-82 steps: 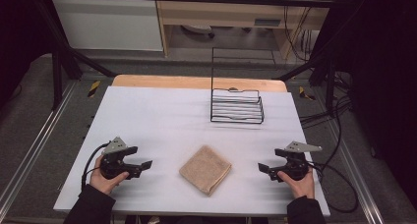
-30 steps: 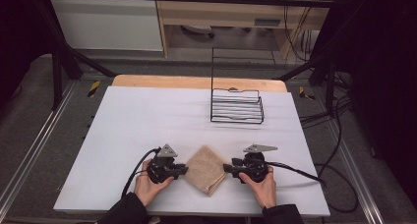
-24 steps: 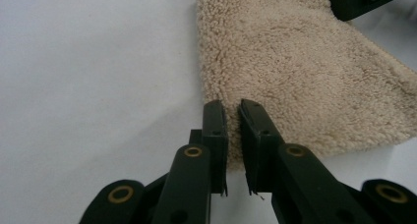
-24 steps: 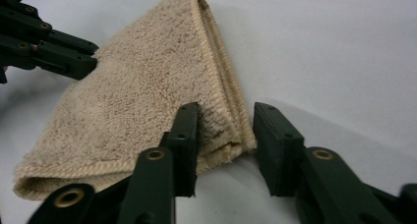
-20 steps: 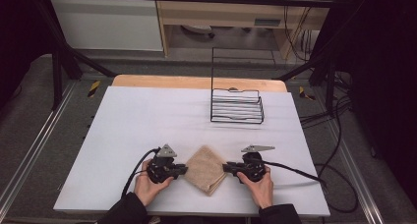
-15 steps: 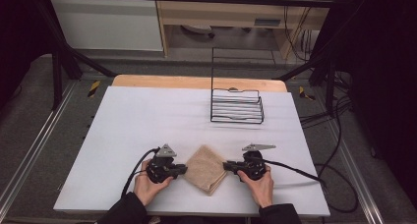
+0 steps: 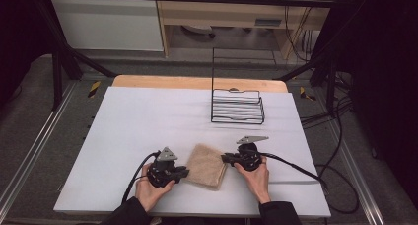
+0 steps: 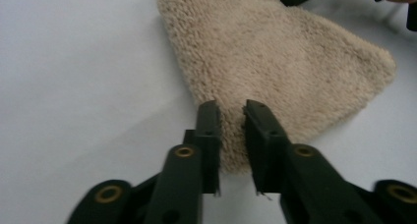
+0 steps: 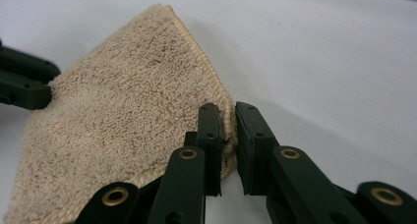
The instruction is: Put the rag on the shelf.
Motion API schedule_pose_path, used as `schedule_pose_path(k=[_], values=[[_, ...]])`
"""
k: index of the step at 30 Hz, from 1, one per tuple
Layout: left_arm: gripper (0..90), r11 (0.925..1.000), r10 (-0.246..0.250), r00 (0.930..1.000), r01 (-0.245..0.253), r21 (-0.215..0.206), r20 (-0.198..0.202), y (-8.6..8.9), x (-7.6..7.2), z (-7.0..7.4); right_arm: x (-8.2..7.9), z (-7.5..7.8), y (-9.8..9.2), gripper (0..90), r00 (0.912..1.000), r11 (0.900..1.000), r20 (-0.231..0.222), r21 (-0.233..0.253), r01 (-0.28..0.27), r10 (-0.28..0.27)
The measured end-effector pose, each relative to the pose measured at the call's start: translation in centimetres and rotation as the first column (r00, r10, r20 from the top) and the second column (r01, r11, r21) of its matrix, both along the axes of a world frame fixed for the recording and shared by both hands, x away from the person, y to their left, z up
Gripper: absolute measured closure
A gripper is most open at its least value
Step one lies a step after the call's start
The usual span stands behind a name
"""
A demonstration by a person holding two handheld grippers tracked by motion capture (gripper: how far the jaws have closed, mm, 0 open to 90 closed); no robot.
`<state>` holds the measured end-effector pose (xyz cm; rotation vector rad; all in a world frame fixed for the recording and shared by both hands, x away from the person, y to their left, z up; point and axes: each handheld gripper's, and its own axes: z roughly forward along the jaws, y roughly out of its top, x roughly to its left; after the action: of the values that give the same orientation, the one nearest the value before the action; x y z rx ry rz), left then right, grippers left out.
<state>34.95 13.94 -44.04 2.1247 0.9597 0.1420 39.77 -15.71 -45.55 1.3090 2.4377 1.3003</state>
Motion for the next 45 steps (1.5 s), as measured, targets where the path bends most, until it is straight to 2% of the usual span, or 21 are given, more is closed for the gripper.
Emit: schedule_pose_path(k=[3, 4, 5, 7, 9, 11, 12, 13, 15, 17, 18, 19, 20, 21, 22, 23, 24, 27, 33, 41, 45], values=[[58.7, 0.9997, 0.021, 0.9997, -0.021, -0.008, 0.015, 0.3, 1.0, 0.6, 0.0, 0.0, -0.1, 78.1, 0.9997, 1.0, 0.024, -0.005, -0.007, 0.007], [54.1, 0.9994, 0.035, 0.9991, -0.035, -0.004, 0.024, 0.4, 2.2, 1.1, -0.1, 0.1, -0.1, 74.8, 0.9996, 1.0, 0.027, -0.002, -0.006, 0.006], [50.8, 0.9994, 0.035, 0.9991, -0.035, -0.004, 0.024, 0.4, 2.2, 1.1, -0.2, 0.2, -0.1, 70.0, 0.9989, 1.0, 0.047, -0.004, -0.001, 0.001], [43.8, 0.9983, 0.056, 0.998, -0.055, -0.017, 0.032, 0.3, 3.5, 1.4, -0.3, 0.5, -0.4, 62.0, 0.9971, 1.0, 0.075, -0.012, 0.004, -0.003], [41.1, 0.997, 0.074, 0.9967, -0.074, -0.022, 0.033, -0.2, 5.3, 1.6, -0.5, 0.8, -0.7, 50.9, 0.995, 1.0, 0.099, -0.021, 0.004, -0.002], [39.8, 0.9967, 0.079, 0.9964, -0.078, -0.021, 0.03, -0.5, 5.8, 1.6, -0.7, 1.0, -0.9, 47.2, 0.9948, 1.0, 0.102, -0.023, 0.006, -0.004], [39.1, 0.9969, 0.075, 0.9969, -0.075, -0.022, 0.022, -0.9, 6.3, 1.6, -0.9, 1.3, -1.3, 41.4, 0.9942, 1.0, 0.108, -0.004, 0.008, -0.007], [39.1, 0.997, 0.075, 0.9971, -0.075, -0.022, 0.012, -1.3, 6.7, 1.6, -0.9, 1.3, -1.3, 41.4, 0.9942, 1.0, 0.108, -0.004, 0.008, -0.007], [39.2, 0.9981, 0.062, 0.9979, -0.062, -0.002, 0.018, -2.2, 7.3, 1.5, -1.3, 1.7, -1.9, 37.0, 0.9937, 1.0, 0.112, -0.002, 0.011, -0.011], [40.1, 0.9979, 0.047, 0.9986, -0.048, 0.045, 0.023, -3.2, 7.8, 1.3, -1.5, 1.8, -2.3, 35.9, 0.9939, 1.0, 0.109, 0.008, 0.012, -0.013], [42.5, 0.9989, 0.027, 0.9996, -0.027, 0.039, 0.002, -3.9, 8.2, 0.9, -1.7, 1.8, -2.4, 35.6, 0.9947, 1.0, 0.101, 0.012, 0.017, -0.018], [45.3, 0.9989, 0.027, 0.9996, -0.027, 0.039, 0.002, -3.9, 8.2, 0.9, -1.7, 1.8, -2.4, 35.6, 0.9947, 1.0, 0.101, 0.012, 0.017, -0.018], [45.3, 0.9986, 0.023, 0.9997, -0.023, 0.048, -0.005, -4.2, 8.3, 0.8, -1.8, 1.8, -2.5, 35.6, 0.9949, 1.0, 0.099, 0.015, 0.021, -0.022], [50.9, 0.998, 0.021, 0.9998, -0.021, 0.06, -0.007, -4.5, 8.5, 0.7, -1.8, 1.8, -2.6, 35.6, 0.995, 1.0, 0.098, 0.011, 0.02, -0.02], [50.9, 0.9973, 0.016, 0.9998, -0.015, 0.072, -0.012, -4.6, 8.6, 0.7, -1.9, 1.8, -2.7, 35.8, 0.9955, 1.0, 0.091, 0.014, 0.025, -0.026], [57.2, 0.997, 0.013, 0.9998, -0.012, 0.077, -0.018, -4.7, 8.8, 0.6, -1.9, 1.8, -2.8, 35.9, 0.9956, 0.999, 0.088, 0.01, 0.031, -0.032], [57.2, 0.9966, 0.014, 0.9996, -0.012, 0.082, -0.023, -4.7, 8.9, 0.5, -1.9, 1.8, -2.8, 35.9, 0.9956, 0.999, 0.088, 0.01, 0.031, -0.032], [65.1, 0.9972, 0.005, 0.9982, -0.001, 0.074, -0.06, -4.4, 9.3, 0.0, -1.9, 1.7, -2.6, 37.8, 0.9962, 0.999, 0.073, 0.026, 0.046, -0.048], [69.7, 0.9982, -0.006, 0.9958, 0.011, 0.06, -0.091, -4.2, 9.4, -0.1, -1.6, 1.5, -2.3, 39.6, 0.9952, 0.997, 0.06, 0.03, 0.075, -0.077], [73.1, 0.9978, -0.012, 0.9965, 0.017, 0.064, -0.083, -4.3, 9.1, -0.1, -0.7, 0.8, -0.7, 44.0, 0.9939, 0.994, 0.025, 0.031, 0.107, -0.107], [74.0, 0.9979, -0.014, 0.997, 0.019, 0.062, -0.076, -4.3, 9.0, -0.1, -0.3, 0.4, -0.4, 52.5, 0.9912, 0.99, -0.015, 0.038, 0.132, -0.132]])
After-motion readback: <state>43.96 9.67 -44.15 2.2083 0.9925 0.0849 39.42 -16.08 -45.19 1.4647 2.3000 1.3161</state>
